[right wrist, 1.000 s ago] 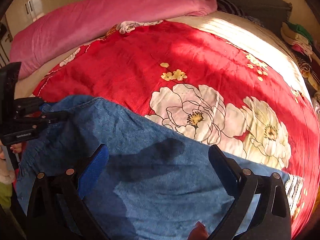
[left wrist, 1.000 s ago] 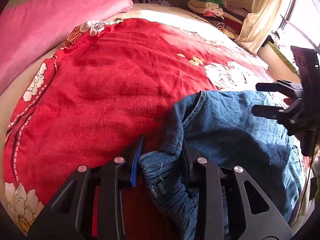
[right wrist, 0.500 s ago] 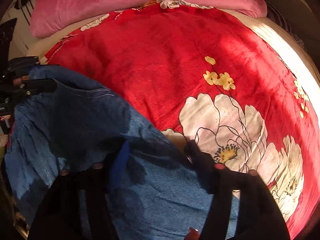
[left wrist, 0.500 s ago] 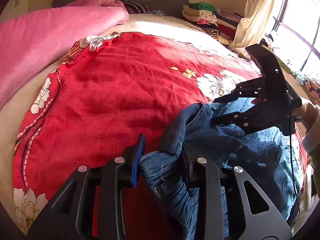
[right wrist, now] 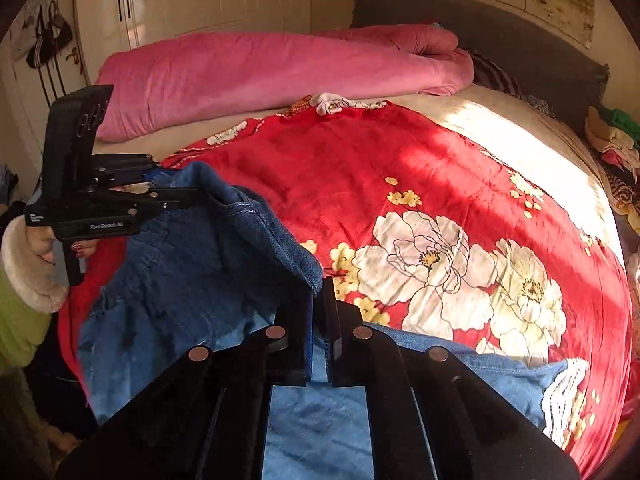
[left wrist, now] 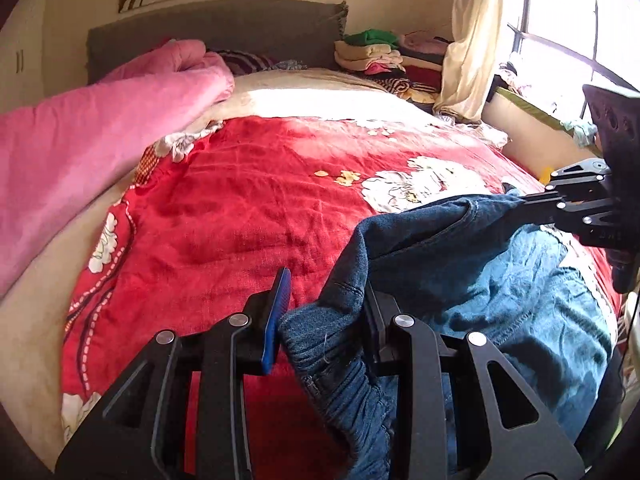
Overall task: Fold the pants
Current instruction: 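Lift the waistband with the left tool and fold it over the pants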
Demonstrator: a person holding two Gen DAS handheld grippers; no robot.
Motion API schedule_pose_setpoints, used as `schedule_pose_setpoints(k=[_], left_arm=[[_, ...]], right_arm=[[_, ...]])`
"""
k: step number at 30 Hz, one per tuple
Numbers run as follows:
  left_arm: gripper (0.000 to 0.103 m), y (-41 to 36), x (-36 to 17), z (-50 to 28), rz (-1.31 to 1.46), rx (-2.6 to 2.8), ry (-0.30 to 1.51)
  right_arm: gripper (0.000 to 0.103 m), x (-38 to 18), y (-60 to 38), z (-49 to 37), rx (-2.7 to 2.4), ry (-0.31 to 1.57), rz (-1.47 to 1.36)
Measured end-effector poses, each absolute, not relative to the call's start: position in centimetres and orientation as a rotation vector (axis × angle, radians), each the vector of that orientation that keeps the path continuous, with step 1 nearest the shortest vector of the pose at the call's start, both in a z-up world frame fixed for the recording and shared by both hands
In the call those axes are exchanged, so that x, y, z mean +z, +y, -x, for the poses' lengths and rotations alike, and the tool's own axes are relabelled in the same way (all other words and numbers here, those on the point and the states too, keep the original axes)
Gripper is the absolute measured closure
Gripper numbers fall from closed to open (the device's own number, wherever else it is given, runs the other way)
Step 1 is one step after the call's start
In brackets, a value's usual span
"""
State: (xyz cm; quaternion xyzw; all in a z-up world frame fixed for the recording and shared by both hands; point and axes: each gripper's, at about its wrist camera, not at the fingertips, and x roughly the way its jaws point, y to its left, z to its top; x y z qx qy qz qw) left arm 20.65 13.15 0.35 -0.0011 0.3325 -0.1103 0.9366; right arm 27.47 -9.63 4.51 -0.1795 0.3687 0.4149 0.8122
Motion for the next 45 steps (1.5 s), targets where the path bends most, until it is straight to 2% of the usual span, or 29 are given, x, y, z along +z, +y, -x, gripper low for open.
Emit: schedule_pose_setpoints(k=[5, 9, 19, 23, 27, 37, 41, 45], left_arm=[[0.079, 12.0, 1.8, -16.8, -0.073, -0.274, 0.606], [0.079, 11.4, 1.1, -13.2, -0.111, -0.292, 0.628], [0.079, 10.4, -2.9, -6.2, -0.150, -0.298, 0.765], [0.076, 10.8, -3.8, -5.4, -0.115, -0.255, 0.797], [0.060, 12.0, -2.6, -4.3, -0.043, -0.219, 0.775], [0.058, 14.0, 1.3, -1.1, -0.009, -0.125, 0.720], [0.058, 12.3, 3.5, -1.0, 0.028, -0.176, 0.672], [0.059, 7.9, 2.9, -3.5, 0.039, -0.287, 0.709]], right_arm=[[0.100, 6.1, -11.8, -21.5, 0.913, 0.737, 0.327], [0.100, 5.4, -12.7, -17.2, 0.949, 0.753, 0.288], [0.100, -1.6, -11.9, -9.2, 1.001, 0.902, 0.244], [0.099, -3.7, -11.4, -8.4, 0.979, 0.936, 0.205], [0.099, -3.9, -11.3, -7.7, 0.966, 0.925, 0.174], [0.096, -5.6, -10.4, -7.5, 0.963, 0.944, 0.176], [0.096, -5.8, -10.6, -7.3, 0.958, 0.949, 0.161], [0.096, -5.8, -10.6, -7.1, 0.945, 0.947, 0.153]])
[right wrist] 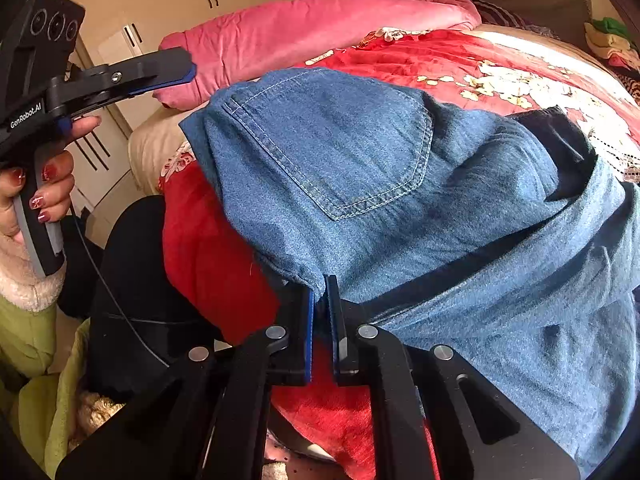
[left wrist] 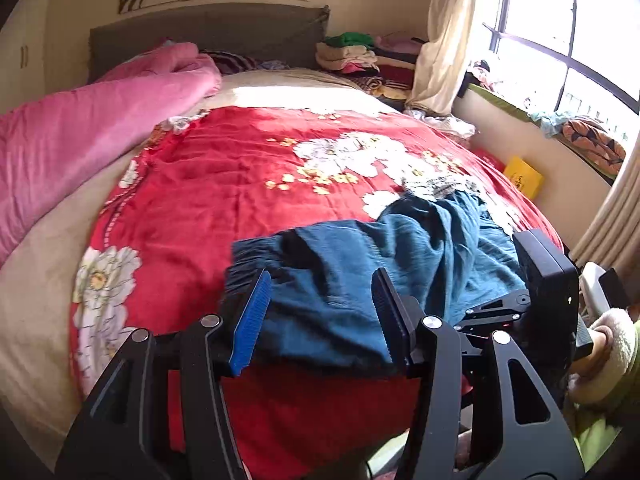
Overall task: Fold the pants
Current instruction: 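Lift the waistband with the left tool and fold it over the pants, then move the right tool to the white lace hem and grasp it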
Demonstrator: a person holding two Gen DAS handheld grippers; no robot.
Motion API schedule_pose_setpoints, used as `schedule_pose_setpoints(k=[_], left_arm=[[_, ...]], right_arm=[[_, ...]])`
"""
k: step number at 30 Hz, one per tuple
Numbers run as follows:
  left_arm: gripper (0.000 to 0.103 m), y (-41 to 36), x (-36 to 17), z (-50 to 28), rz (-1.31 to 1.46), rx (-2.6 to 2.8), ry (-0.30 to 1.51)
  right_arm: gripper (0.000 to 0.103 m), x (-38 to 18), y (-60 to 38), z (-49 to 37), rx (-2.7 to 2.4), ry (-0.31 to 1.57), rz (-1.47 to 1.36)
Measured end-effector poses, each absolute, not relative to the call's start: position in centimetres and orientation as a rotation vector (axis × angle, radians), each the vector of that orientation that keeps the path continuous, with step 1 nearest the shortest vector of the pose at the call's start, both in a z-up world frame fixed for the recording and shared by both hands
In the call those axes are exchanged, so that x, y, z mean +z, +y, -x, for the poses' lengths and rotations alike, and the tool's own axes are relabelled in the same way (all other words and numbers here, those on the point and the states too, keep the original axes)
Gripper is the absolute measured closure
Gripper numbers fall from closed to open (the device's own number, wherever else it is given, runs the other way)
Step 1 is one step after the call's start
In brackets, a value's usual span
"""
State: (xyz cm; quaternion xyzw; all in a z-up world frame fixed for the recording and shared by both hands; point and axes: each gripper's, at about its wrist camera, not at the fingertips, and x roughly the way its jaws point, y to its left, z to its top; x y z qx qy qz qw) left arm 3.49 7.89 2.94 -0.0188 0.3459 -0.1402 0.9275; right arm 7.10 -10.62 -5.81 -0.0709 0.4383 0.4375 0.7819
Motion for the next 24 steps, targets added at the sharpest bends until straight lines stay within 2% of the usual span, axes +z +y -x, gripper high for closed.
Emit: schedule_pose_setpoints(k=[5, 9, 10, 12, 15, 19, 24], left_arm=[[0.073, 4.6, -0.6, -6.2, 0.026, -0.365, 0.809], [0.086, 6.5, -4.9, -7.2, 0.047, -0.273, 0.949], [0.086, 7.1, -5.5, -7.0, 0.063, -0.278, 0.957], [0.086, 8.0, -6.1, -6.3, 0.092, -0.293, 0.954], [0.086, 8.4, -6.3, -5.9, 0.108, -0.306, 0.946], [0.086, 8.1, -6.3, -6.1, 0.091, -0.303, 0.943], [0.086, 8.2, -6.4, -5.9, 0.102, -0.306, 0.933]], right_arm=[[0.096, -5.5, -11.4, -6.9, 0.936, 0.952, 0.134], [0.091, -4.6, -12.6, -6.8, 0.939, 0.967, 0.070], [0.089, -4.2, -12.8, -6.8, 0.936, 0.963, 0.057], [0.078, -2.8, -13.3, -6.5, 0.925, 0.927, 0.036], [0.072, -1.2, -13.7, -6.6, 0.909, 0.870, 0.006], [0.070, -1.7, -12.8, -7.9, 0.846, 0.903, 0.043], [0.069, -6.1, -12.1, -9.5, 0.751, 1.062, 0.068]])
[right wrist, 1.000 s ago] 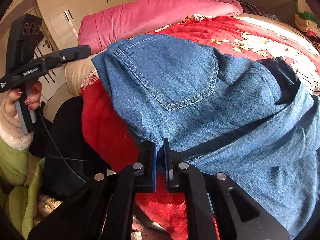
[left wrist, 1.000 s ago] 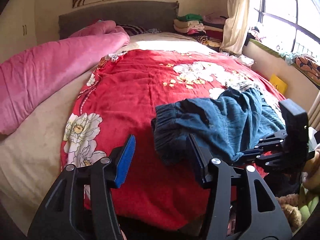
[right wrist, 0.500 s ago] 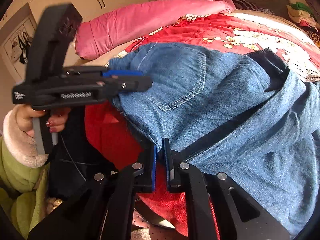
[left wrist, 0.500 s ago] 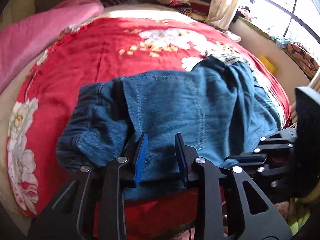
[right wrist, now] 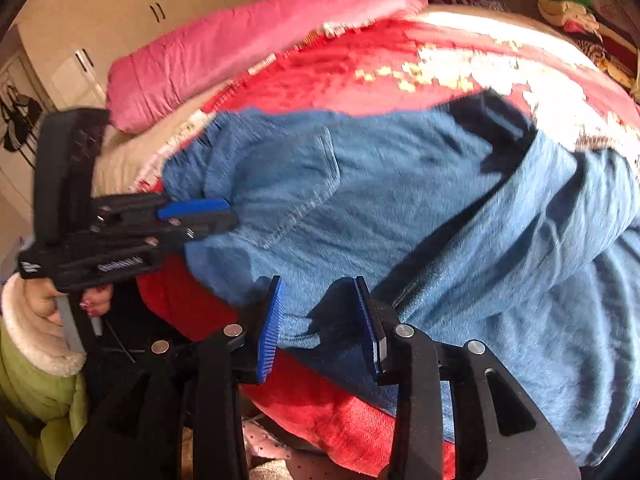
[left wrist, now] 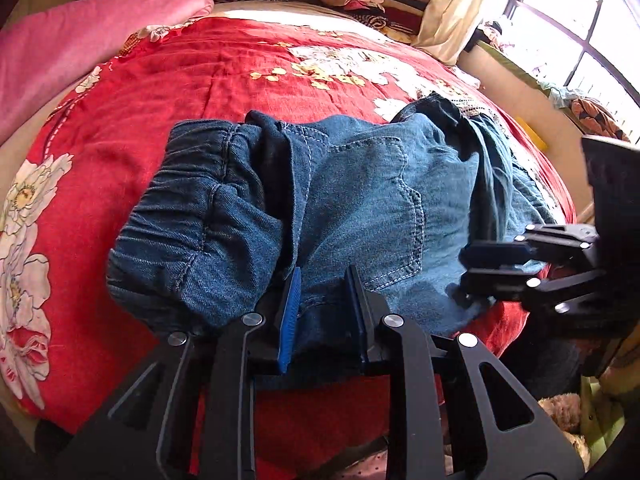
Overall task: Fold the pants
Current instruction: 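Move the right tool to the white lace hem and grasp it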
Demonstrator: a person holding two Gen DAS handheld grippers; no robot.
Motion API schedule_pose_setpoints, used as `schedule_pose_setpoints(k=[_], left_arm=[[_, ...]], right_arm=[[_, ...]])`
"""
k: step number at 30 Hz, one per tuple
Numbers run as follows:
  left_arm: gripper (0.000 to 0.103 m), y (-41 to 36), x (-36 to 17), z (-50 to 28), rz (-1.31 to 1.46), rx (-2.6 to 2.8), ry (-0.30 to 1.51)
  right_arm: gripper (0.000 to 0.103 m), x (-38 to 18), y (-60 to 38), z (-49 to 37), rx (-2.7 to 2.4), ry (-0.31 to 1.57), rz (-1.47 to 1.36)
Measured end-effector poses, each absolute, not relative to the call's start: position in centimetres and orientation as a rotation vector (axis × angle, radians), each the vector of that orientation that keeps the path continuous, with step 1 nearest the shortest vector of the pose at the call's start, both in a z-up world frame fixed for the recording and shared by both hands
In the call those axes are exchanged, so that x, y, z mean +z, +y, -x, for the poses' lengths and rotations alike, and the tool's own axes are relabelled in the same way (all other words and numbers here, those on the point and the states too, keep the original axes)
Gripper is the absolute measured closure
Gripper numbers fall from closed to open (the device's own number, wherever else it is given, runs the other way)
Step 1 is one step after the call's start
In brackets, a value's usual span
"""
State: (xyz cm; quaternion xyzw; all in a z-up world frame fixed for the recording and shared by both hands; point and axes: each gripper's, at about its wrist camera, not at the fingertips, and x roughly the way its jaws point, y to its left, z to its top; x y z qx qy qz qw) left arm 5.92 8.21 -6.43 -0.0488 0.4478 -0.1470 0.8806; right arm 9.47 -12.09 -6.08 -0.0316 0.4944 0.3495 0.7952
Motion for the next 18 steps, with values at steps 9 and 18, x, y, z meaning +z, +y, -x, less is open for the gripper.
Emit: schedule_pose_setpoints(k=[9, 18], left_arm=[[0.063, 7.4, -4.0, -4.9, 0.127, -0.315, 0.921], [0.047, 2.8, 0.6, -4.6, 0.088, -0.419, 0.822]], right_arm=[[0.060, -1.6, -17.4, -9.5, 0.802, 0.929, -0.126], [0.037, 2.0, -24.4, -11.6, 0.592, 0.844, -0.170]])
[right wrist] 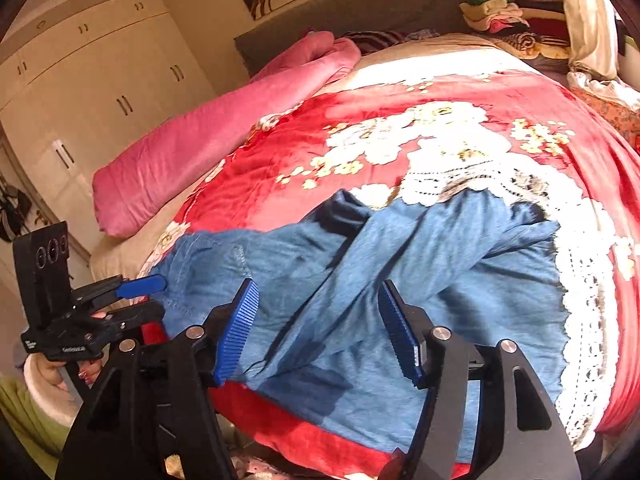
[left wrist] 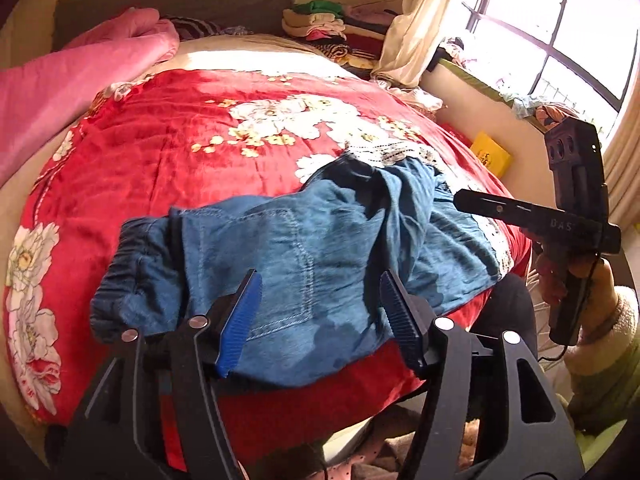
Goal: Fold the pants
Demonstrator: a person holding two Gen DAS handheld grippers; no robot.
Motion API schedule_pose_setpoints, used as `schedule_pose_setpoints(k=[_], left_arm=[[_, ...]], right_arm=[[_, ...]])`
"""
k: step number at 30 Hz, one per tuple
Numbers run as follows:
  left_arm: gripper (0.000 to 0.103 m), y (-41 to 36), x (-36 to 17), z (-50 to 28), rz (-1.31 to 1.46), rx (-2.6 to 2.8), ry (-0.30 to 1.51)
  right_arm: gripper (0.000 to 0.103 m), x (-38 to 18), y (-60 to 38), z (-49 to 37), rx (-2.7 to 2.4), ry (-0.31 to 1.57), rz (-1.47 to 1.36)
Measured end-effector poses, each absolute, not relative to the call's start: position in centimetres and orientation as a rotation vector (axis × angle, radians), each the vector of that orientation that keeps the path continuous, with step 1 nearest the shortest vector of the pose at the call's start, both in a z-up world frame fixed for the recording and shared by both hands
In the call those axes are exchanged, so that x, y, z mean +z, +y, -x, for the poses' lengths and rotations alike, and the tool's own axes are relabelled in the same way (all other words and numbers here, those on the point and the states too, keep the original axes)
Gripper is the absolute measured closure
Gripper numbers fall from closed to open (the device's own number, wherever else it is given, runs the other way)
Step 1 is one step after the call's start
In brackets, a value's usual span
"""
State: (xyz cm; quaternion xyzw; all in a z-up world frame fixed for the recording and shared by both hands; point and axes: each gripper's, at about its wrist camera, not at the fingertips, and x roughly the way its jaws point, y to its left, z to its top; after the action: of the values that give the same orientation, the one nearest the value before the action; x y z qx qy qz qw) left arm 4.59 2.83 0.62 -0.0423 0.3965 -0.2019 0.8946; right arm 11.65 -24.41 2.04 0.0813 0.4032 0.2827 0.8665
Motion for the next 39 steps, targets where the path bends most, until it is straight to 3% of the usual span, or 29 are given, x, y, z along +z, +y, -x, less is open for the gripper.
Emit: schedule_pose_setpoints(k=[6, 14, 21, 32, 35, 37, 39], left_arm=[[0.047, -2.4, -0.3, -7.4, 0.089, -0.531, 0.873], [0.047, -7.1, -3.8, -10.9, 0.081, -0.602, 0.954], [0.072, -7.5, -6.5, -11.5, 0.093, -0.614, 0.979], [0.082, -6.2, -7.1, -11.4, 0.146, -0.646, 0.964], [0.082, -5.8, -7.2, -11.5, 0.156, -0.653, 0.961], [0.082, -5.6, -7.2, -11.5, 0.162, -0.657, 0.958], [0.082, -5.3, -7.3, -11.7, 0.169, -0.660, 0.957]], right_arm=[[0.029, 2.7, -25.8, -14.6, 0.502, 0.844, -0.107], [0.027, 2.9, -24.1, -19.3, 0.470, 0.877, -0.035], [0.027, 0.8, -22.3, -23.9, 0.428, 0.957, 0.015], [0.028, -3.0, -18.4, -29.4, 0.339, 1.034, 0.123], [0.031, -4.1, -17.5, -30.6, 0.312, 1.072, 0.169], [0.042, -5.2, -17.2, -31.4, 0.288, 1.104, 0.198], [0.065, -5.8, -17.4, -31.8, 0.265, 1.100, 0.214]])
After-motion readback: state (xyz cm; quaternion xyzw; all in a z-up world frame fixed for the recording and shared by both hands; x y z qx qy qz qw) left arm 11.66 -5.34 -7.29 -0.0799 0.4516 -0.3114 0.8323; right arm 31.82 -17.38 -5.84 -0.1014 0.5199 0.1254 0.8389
